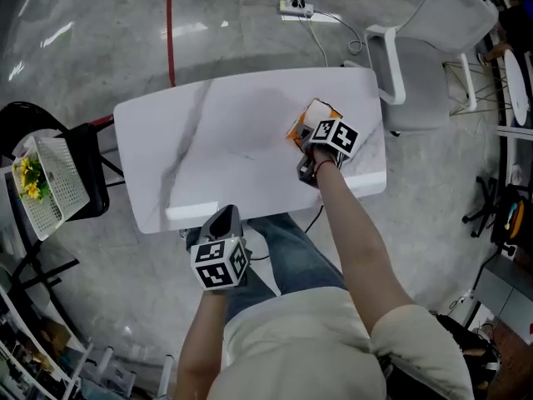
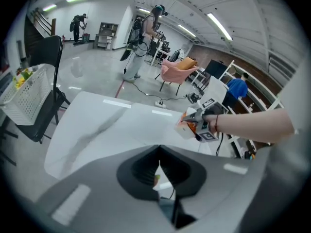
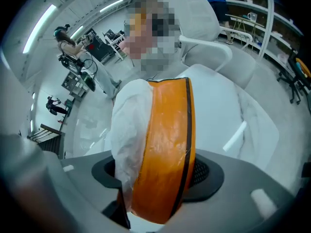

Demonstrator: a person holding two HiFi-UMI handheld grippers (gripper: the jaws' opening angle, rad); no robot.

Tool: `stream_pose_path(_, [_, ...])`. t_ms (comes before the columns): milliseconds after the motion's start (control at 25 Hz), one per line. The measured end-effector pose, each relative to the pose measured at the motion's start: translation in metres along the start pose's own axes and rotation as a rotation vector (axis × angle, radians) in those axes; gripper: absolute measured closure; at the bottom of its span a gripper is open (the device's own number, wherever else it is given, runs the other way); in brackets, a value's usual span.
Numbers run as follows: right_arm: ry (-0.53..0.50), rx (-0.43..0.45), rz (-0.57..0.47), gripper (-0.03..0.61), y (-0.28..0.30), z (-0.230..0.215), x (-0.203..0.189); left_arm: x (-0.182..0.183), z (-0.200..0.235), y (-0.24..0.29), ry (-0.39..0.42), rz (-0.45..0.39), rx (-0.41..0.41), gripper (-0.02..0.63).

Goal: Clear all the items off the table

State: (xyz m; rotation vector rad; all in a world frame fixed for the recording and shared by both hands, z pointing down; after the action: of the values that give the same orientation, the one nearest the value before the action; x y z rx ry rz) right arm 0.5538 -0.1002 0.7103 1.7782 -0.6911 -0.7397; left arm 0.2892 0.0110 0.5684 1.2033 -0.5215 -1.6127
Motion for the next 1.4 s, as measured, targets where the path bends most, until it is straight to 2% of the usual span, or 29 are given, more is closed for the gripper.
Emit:
stream_pose_path(360, [-0.158, 0.068, -0.024, 0.272, -0.077, 0.022, -0.012, 0.004, 0.004, -0.042, -0.031, -0.064, 0.026, 0.604])
stream_pose_path(760, [-0.251, 0.202, -0.021, 0.272, -0.144, 0.068, -0.04, 0.027, 0.029, -0.078, -0.107, -0.164, 0.059, 0.604])
stream_pose_path(1040, [-0.364, 0.262, -0.012, 0.272, -0.17, 0.105, -0.059, 0.042, 0.049, -0.108, -0.136, -0.231, 0.092, 0.604])
stream_pose_path(1400, [-0.497, 0.355, 0.004, 0.272, -0.186, 0.173, -0.094, 0.037, 0.085, -0.144, -0.209, -0.303, 0.142, 0.604])
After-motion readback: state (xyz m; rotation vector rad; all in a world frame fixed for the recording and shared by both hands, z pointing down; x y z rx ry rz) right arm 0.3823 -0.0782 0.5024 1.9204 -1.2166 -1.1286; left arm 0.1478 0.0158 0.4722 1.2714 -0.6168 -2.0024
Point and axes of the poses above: the fingertips, and each gripper's own axes: y forward along the fingers, z to its left, x out of its top, the point moved 1 cm from there along -y, backward along the fingers, and after that the axes turned 4 degrees about -x, right-handed, at the moved point
